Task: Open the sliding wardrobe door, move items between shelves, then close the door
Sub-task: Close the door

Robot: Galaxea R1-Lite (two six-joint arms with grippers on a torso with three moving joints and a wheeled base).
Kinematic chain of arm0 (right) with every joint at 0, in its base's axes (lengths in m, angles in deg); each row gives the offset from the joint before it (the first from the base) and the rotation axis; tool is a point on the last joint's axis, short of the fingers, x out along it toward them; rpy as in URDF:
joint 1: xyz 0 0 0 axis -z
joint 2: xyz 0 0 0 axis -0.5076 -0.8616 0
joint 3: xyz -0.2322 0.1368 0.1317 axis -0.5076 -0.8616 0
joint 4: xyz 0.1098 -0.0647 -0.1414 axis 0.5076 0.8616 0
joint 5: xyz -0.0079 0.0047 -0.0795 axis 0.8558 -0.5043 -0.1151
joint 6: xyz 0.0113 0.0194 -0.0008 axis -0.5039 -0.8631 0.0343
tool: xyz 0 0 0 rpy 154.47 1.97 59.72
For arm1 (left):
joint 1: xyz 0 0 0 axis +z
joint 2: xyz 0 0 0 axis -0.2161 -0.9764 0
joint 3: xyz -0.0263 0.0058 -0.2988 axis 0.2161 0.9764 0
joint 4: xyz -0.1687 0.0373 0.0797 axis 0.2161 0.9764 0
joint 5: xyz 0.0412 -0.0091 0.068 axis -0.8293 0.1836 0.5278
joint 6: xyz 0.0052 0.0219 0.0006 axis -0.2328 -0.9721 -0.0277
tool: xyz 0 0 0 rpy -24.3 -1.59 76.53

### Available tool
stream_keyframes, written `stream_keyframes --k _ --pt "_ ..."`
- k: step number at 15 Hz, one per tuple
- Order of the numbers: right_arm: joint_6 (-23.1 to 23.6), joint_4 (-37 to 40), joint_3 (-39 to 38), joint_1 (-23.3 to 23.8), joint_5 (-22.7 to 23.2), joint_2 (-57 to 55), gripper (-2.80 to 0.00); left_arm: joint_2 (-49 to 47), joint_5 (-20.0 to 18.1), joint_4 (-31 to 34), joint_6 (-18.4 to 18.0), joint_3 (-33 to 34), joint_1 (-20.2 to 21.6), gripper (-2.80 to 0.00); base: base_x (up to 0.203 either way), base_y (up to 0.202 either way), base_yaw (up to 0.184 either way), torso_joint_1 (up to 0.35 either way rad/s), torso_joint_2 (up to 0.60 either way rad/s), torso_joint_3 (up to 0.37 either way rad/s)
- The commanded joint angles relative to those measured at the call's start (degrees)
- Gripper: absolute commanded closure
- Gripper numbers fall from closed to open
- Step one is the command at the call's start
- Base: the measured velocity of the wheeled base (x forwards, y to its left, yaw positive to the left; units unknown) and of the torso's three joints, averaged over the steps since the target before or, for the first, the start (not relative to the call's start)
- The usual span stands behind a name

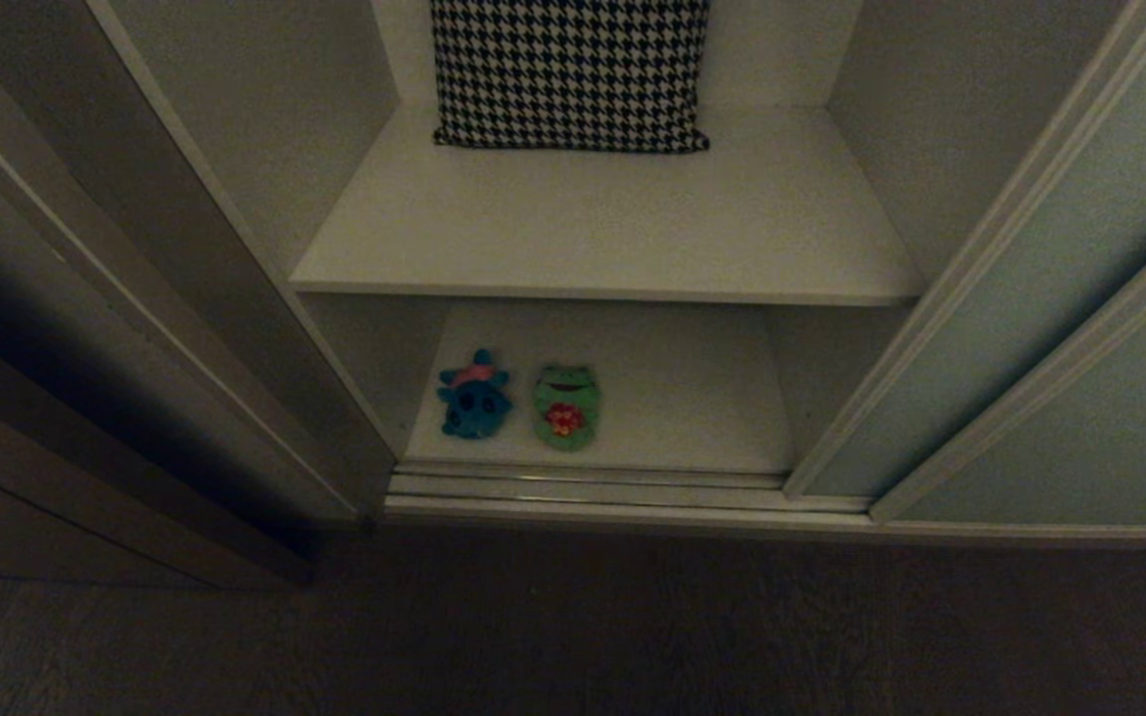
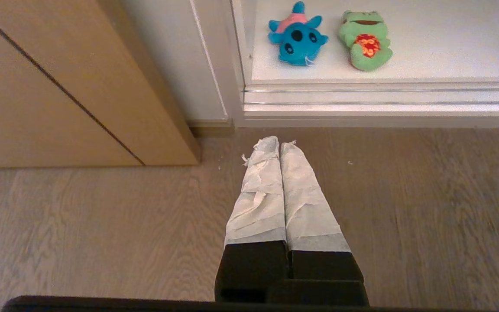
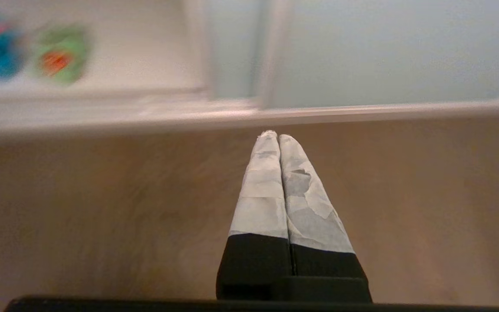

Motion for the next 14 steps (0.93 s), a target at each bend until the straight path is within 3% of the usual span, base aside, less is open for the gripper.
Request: stream_keyframes --k 1,6,8,10,14 --pt "-0.9 0.5 4.6 -0.2 -4.8 -6.4 0.0 -0.1 0.0 -0.1 0.0 0.0 0.0 0.0 0.0 0.0 0.0 0.0 0.0 0.0" --pt "-6.3 2.0 17.9 -1.2 -12.9 -17.4 0.0 -0.1 0.0 0.0 0.0 0.0 0.1 0.0 0.0 0.0 0.0 0.0 0.0 0.0" --pt "-7.2 3.7 23.4 1.9 -12.4 -22.3 0.0 -0.1 0.0 0.0 0.0 0.0 0.0 0.0 0.0 0.0 0.0 0.0 0.0 0.0" --pt "-7.1 4.7 28.9 8.6 -6.7 -27.8 0.0 -0.1 0.0 0.0 0.0 0.0 0.0 0.0 0.0 0.0 0.0 0.0 0.0 0.0" --pt "-4.0 3.3 36.0 23.4 11.5 -37.1 0.0 -0.1 0.0 0.0 0.0 0.0 0.0 0.0 0.0 0.0 0.0 0.0 0.0 0.0"
